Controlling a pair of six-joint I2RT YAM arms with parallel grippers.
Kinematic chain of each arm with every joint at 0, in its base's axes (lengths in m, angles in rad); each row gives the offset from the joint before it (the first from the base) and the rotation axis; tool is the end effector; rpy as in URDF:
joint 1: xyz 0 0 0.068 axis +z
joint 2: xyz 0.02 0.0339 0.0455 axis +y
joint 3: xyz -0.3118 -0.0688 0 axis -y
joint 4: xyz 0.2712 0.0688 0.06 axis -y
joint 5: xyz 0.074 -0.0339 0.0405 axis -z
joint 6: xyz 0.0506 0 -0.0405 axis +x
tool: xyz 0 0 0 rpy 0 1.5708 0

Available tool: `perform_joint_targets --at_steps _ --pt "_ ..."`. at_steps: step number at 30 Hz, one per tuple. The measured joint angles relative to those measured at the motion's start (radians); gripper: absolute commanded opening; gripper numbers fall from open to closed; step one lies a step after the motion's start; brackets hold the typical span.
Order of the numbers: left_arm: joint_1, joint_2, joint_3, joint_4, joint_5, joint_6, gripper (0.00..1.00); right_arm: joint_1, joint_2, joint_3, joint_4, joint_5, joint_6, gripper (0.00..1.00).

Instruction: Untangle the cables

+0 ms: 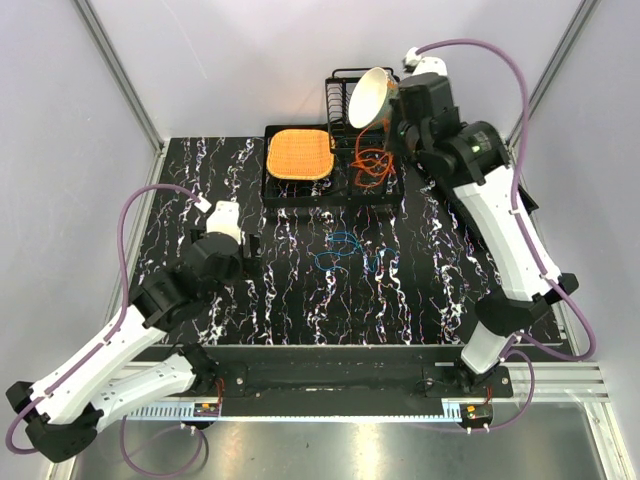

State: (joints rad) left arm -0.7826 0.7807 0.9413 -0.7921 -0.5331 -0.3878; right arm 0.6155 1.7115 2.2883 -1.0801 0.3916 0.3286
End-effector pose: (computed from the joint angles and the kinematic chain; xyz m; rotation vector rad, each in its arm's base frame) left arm 0.1256 -0.0886 0.3661 0.1257 2.1023 -0.1100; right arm 0.3085 0.1945 0.5622 -0.0545 2.0372 0.1864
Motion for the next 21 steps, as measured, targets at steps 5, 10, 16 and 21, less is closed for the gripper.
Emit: perform_joint_targets --at_steps 5,10,16,21 --pt "0.000 0.004 0.000 -0.003 -0.003 -0.001 0.86 -0.069 0.011 0.128 -0.026 0.020 -0.022 0.00" --pt "0.000 0.015 0.002 -0.055 -0.002 -0.015 0.86 -0.149 0.017 0.198 -0.026 0.037 -0.044 0.00" --pt "0.000 -0.016 0.002 -0.098 -0.002 -0.035 0.86 -0.280 0.080 0.198 -0.026 0.023 -0.045 0.00" --pt "0.000 -0.022 0.000 -0.099 -0.002 -0.039 0.86 -0.380 0.149 0.200 -0.026 -0.018 -0.040 0.00"
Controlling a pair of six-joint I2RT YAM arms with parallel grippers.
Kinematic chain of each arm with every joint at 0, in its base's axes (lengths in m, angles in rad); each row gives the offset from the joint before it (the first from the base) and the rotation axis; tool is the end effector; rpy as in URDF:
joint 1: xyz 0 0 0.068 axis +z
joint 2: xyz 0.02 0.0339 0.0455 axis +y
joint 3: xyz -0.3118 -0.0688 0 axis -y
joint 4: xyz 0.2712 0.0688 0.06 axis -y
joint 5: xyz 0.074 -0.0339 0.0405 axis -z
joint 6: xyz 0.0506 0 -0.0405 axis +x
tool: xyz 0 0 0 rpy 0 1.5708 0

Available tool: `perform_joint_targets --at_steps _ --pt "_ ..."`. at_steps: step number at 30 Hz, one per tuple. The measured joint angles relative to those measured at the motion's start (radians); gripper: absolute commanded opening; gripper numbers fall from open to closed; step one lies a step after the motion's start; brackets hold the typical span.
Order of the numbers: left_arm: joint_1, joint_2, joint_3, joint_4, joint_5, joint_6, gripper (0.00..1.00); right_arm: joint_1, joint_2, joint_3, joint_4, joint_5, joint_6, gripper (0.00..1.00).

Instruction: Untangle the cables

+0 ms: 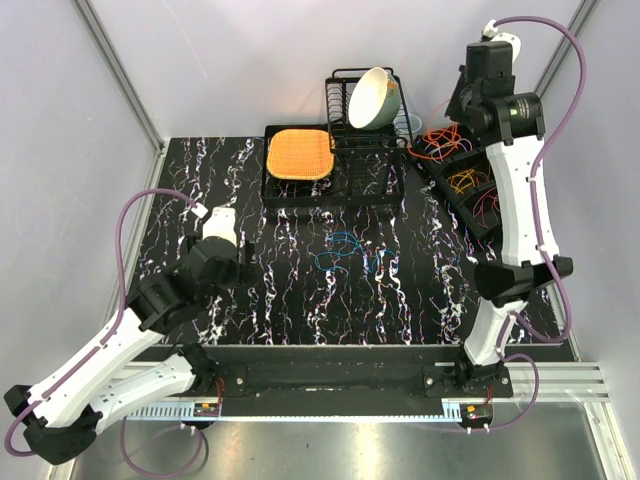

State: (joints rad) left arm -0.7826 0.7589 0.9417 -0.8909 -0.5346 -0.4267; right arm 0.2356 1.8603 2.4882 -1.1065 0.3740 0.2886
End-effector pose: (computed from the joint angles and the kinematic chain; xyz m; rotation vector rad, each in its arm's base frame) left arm 0.1166 -0.0796 0.3599 0.1138 2.1628 -0.0781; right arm 0.3940 0.0756 0.5644 0.2830 1.9942 -0.0506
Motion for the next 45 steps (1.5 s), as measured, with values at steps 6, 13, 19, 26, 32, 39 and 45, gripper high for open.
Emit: perform_joint_targets --at_steps 6,13,19,26,32,39,45 --pt "0.000 0.005 -0.002 -0.001 0.000 -0.002 0.86 -0.106 0.090 0.064 -0.002 -0.045 0.009 0.00" --pt "0.000 0.004 -0.001 -0.047 0.003 -0.030 0.86 -0.200 0.207 0.167 0.006 -0.100 0.031 0.00" --pt "0.000 0.002 -0.003 -0.051 0.000 -0.044 0.86 -0.252 0.285 0.185 0.045 -0.141 0.050 0.00" --pt "0.000 0.029 -0.004 -0.051 -0.001 -0.045 0.85 -0.324 0.347 0.210 0.105 -0.200 0.084 0.00" --pt "0.001 0.040 -0.004 -0.051 -0.001 -0.045 0.85 -0.410 0.350 0.229 0.151 -0.243 0.112 0.00" --pt "0.002 0.051 -0.004 -0.051 -0.001 -0.045 0.84 -0.445 0.350 0.221 0.176 -0.291 0.113 0.00" --pt "0.002 0.053 -0.004 -0.051 -0.002 -0.045 0.84 -0.444 0.350 0.209 0.197 -0.343 0.124 0.00"
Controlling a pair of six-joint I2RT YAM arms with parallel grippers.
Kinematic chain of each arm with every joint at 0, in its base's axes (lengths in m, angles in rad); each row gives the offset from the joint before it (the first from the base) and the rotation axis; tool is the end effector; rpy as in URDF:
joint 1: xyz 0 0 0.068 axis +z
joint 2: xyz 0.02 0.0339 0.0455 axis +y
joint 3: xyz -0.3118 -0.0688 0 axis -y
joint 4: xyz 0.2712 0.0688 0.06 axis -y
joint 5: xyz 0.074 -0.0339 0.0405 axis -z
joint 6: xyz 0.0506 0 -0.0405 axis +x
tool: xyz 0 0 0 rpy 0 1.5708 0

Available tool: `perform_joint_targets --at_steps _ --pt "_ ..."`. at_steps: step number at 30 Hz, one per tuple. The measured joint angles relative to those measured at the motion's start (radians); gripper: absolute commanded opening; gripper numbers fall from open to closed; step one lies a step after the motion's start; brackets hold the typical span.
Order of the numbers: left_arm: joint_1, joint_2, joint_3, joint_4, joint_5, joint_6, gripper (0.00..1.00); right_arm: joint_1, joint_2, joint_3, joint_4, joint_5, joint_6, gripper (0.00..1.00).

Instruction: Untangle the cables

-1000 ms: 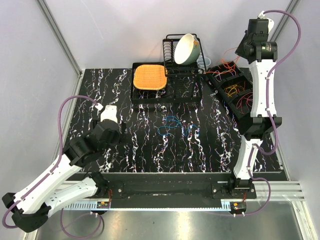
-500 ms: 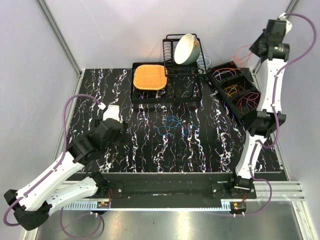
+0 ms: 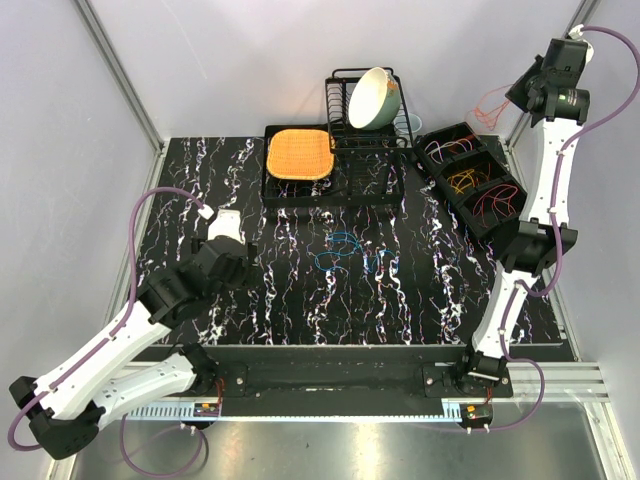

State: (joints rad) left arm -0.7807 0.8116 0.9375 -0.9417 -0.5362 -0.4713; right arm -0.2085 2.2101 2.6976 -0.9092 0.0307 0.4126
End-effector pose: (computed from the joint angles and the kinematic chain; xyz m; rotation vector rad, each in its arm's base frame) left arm 0.1229 -0.0854 0.3477 0.1038 2.2450 -0.0217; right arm 0.5194 -0.1115 0.4928 0.6281 1.8922 0.1010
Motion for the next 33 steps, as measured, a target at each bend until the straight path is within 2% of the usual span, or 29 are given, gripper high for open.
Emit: perform_joint_targets --at_steps 11,33 --pt "0.002 0.000 0.000 0.000 -0.003 0.000 0.84 0.000 0.033 0.000 0.099 -0.101 0.045 0.00" --pt "0.039 0.023 0.000 0.000 -0.002 0.000 0.83 0.000 0.161 -0.002 0.273 -0.183 0.082 0.00"
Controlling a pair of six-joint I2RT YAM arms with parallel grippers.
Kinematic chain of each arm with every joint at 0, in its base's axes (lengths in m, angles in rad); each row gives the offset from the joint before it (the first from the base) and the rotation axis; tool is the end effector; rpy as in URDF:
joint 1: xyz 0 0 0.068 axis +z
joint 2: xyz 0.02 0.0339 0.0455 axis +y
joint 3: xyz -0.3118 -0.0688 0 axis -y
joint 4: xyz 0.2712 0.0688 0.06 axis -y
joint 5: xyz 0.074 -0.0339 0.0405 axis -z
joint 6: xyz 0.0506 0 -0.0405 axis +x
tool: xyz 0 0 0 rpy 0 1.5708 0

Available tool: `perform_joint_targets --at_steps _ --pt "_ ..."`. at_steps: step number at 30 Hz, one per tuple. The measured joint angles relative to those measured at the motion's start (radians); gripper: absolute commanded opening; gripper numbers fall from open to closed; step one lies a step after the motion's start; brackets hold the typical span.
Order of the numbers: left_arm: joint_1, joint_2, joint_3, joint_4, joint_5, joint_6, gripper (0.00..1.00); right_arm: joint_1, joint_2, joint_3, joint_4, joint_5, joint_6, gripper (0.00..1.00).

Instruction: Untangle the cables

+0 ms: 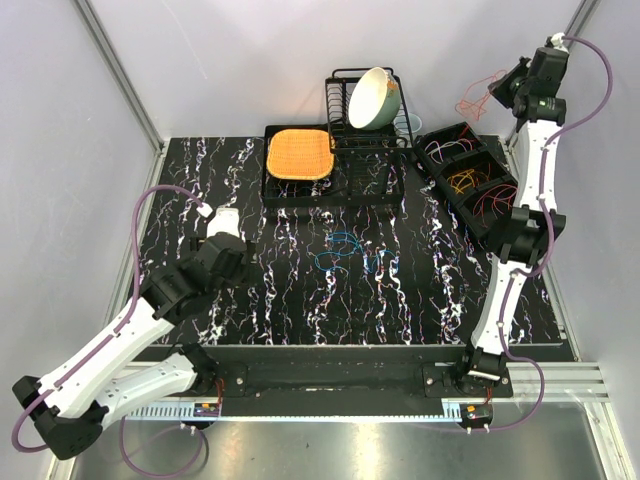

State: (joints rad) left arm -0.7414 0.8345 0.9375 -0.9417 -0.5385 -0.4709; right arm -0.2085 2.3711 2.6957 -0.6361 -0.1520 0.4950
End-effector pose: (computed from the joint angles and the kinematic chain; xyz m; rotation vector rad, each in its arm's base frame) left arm 0.1301 -0.0840 0.3447 0.0676 2.2624 0.0189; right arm 0.5883 -0.1166 0.4360 0.5527 1.8102 0.3390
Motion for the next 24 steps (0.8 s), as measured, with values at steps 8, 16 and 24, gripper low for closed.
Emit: perform_joint_targets --at_steps 8,16,24 --pt "0.004 0.000 0.000 0.000 0.000 0.000 0.83 0.000 0.052 -0.064 0.045 -0.027 -0.001 0.00" --pt "0.004 0.000 0.000 0.000 0.000 0.000 0.83 0.000 0.063 -0.229 0.046 -0.039 -0.005 0.00" --pt "0.005 -0.001 0.000 0.000 0.000 0.000 0.83 0.000 0.063 -0.288 0.042 -0.053 -0.005 0.00"
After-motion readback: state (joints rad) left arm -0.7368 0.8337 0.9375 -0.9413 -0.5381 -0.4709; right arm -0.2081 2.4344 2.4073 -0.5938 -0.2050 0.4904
